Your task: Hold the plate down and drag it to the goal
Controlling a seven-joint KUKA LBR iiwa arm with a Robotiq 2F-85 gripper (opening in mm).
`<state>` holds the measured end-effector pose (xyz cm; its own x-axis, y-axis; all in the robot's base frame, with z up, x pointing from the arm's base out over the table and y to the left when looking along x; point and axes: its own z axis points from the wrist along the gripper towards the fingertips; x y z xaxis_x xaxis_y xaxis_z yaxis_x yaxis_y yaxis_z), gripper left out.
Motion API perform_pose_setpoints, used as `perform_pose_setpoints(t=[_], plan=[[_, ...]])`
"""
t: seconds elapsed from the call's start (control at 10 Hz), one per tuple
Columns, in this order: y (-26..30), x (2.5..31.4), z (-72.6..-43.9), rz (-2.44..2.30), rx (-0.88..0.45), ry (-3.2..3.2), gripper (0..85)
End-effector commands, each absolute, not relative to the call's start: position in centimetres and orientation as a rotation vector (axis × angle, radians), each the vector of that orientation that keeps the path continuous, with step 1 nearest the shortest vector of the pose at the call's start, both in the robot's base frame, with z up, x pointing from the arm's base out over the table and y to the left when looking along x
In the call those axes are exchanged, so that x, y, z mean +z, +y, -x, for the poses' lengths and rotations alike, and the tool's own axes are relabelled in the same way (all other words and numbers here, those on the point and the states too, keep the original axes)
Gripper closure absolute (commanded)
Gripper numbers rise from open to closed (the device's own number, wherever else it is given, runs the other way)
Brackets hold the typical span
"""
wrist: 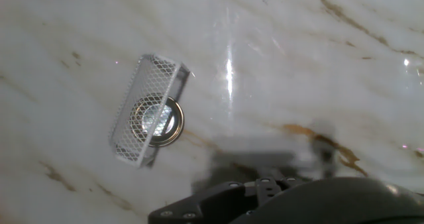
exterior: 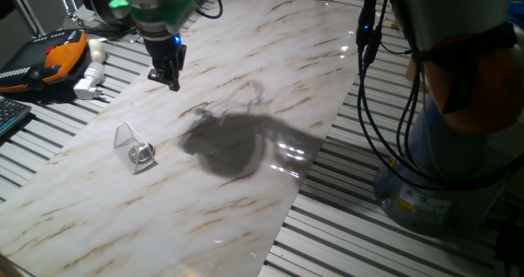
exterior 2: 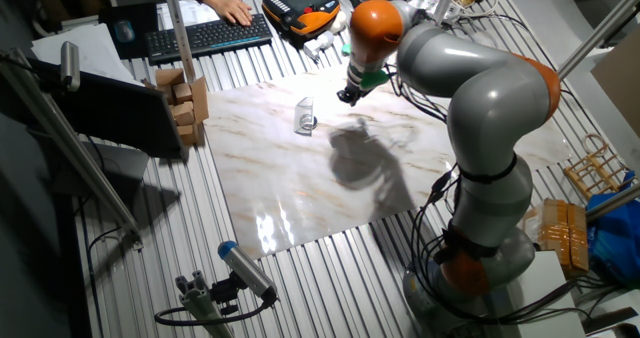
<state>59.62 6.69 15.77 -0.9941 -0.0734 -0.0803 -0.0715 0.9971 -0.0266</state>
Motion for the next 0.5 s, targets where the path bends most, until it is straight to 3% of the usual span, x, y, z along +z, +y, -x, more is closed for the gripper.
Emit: perform_pose_setpoints(t=[0.0, 0.4], plan=[[6.7, 15.76, -59.6, 0.11, -0.037, 3.057, 85.0], [6.94, 15.51, -59.52, 0.105, -0.025, 3.055, 85.0]])
